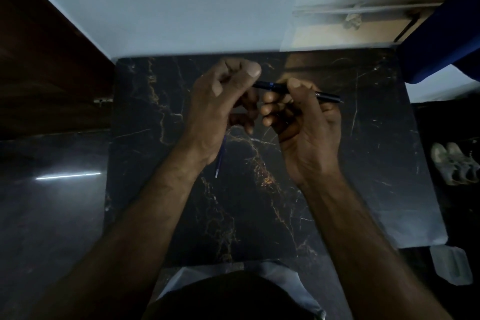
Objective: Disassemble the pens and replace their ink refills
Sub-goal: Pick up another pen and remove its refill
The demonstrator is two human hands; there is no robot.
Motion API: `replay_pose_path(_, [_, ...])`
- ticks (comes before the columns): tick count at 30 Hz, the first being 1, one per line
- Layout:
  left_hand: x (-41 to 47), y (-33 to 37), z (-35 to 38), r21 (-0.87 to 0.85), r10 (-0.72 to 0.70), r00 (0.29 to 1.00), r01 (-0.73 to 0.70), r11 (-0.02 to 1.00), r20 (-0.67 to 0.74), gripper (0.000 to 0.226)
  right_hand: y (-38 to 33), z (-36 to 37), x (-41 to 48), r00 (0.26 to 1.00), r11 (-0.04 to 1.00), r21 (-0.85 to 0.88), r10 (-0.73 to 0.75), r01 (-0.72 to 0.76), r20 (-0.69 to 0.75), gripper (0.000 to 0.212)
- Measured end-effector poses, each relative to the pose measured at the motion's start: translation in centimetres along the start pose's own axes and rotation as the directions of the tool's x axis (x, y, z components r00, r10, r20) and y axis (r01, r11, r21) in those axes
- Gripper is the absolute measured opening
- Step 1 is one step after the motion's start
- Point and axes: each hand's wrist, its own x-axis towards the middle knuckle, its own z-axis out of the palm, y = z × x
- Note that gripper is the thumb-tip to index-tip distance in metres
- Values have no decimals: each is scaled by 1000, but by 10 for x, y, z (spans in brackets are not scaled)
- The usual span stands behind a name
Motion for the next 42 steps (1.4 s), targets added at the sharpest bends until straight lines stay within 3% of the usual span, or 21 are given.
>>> replay_pose_path(4, [-3, 2, -10, 30, 97, 994, -98, 995, 42, 7, 1, 0, 3, 999, 1000, -2, -28, 28, 23, 21])
replay_pose_path(8, [-3, 5, -8, 47, 5, 993, 0, 999, -114, 33, 9, 5, 2, 996, 999, -11, -35, 36, 76, 20])
replay_pose_path(11, [0, 6, -9, -66, -99, 974, 87, 994, -203, 42, 14, 9, 0, 997, 999, -11, -40, 41, 73, 19])
replay_pose_path(18, [-7, 4, -17, -93, -93, 993, 85, 992, -79, 12, 14, 8, -1, 997, 1000, 23, -17, 15, 76, 19])
replay_pose_path(23, [-10, -3, -15, -163, -115, 982, 91, 982, -150, 13, 18, 8, 0, 997, 1000, 29, -1, -1, 82, 20])
replay_pose_path(26, [-9, -6, -14, -302, -157, 965, 89, 949, -209, 16, 17, 6, 2, 998, 999, 46, -7, 4, 59, 21])
replay_pose_path(30, [-2, -19, -44, -365, -137, 947, 24, 931, -289, 16, 15, 1, 0, 999, 998, 61, 12, -15, 46, 22])
replay_pose_path(32, [-5, -37, -71, -123, -46, 939, 4, 992, -340, 17, 13, -3, -1, 999, 996, 82, 25, -28, 35, 23])
replay_pose_path(33, [-8, -51, -84, 138, 28, 940, 21, 990, -341, 14, 13, -5, -1, 999, 996, 86, 32, -35, 30, 23])
replay_pose_path(35, [-20, -90, -107, 586, 56, 970, 97, 805, -238, 8, 12, -9, -3, 998, 995, 86, 54, -56, 20, 22])
replay_pose_path(37, [-33, -131, -125, 760, -30, 987, 139, 635, -156, 8, 12, -11, -5, 996, 993, 85, 83, -84, 13, 22])
replay_pose_path(39, [-41, -160, -135, 883, -58, 996, 90, 461, -71, 10, 13, -14, -7, 995, 992, 73, 102, -103, 15, 22])
replay_pose_path(42, [-39, -182, -141, 928, -64, 994, 103, 358, -85, 21, 15, -17, -7, 993, 993, 51, 109, -111, 38, 22])
